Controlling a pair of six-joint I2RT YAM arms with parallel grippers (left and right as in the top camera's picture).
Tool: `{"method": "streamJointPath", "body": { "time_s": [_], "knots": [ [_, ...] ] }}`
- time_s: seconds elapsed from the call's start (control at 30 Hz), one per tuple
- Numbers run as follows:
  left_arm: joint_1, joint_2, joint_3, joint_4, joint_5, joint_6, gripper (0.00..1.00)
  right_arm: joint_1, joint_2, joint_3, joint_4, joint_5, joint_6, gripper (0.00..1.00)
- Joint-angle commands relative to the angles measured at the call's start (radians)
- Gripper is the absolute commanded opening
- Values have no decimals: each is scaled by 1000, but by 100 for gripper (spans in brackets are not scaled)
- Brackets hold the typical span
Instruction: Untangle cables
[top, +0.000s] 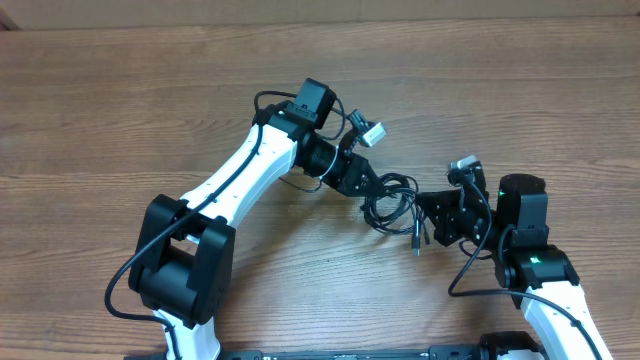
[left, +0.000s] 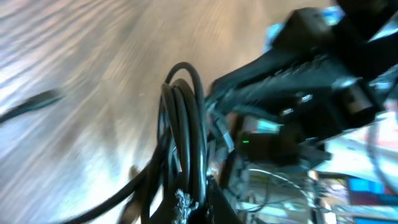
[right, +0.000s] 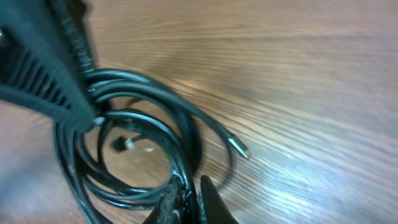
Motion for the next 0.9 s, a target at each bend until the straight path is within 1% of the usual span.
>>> {"method": "streamJointPath", "body": {
  "time_s": [0.0,0.07,0.13,0.17,0.2,0.27,0.33,0.37,0.4,0.43,0.47,0.5,0.57,0.63,0.7,0.73,0.8,0.87],
  "knots": [
    [5,-24,23,-17,-156,-29,4,-4,-3,19,-21,238,144,4],
    [5,-24,23,-21,-179,-32,4,-4,-3,18,-50,357,215,4],
    [5,-24,23,-21,-182,-32,4,-4,-3,17,-107,519,316,4],
    [5,-24,23,-21,-182,-32,4,-5,-3,17,-162,638,409,4],
    [5,-24,23,-21,-183,-32,4,-5,-3,17,-188,686,458,4],
    [5,-24,23,-21,-183,-32,4,-5,-3,16,-228,738,527,4],
    [5,-24,23,-21,-183,-32,4,-5,-3,16,-246,744,563,4],
    [5,-24,23,-21,-183,-32,4,-5,-3,16,-247,736,582,6],
    [5,-24,23,-21,-183,-32,4,-5,-3,16,-238,713,584,18],
    [5,-24,23,-21,-183,-32,4,-5,-3,16,-221,662,583,34],
    [5,-24,23,-21,-182,-32,4,-5,-3,16,-200,608,573,43],
    [5,-24,23,-21,-182,-32,4,-5,-3,16,-175,540,525,47],
    [5,-24,23,-21,-163,-27,4,-5,-3,16,-127,371,385,55],
    [5,-24,23,-22,-82,24,4,-5,-3,16,-90,202,271,67],
    [5,-24,23,-21,16,74,4,-5,-3,16,-72,67,174,72],
    [5,-24,23,-21,51,87,4,-5,-3,16,-71,27,142,73],
    [5,-24,23,-21,113,100,4,-5,-2,16,-74,-30,90,74],
    [5,-24,23,-21,139,100,4,-4,-2,16,-78,-54,60,74]
  ]
}}
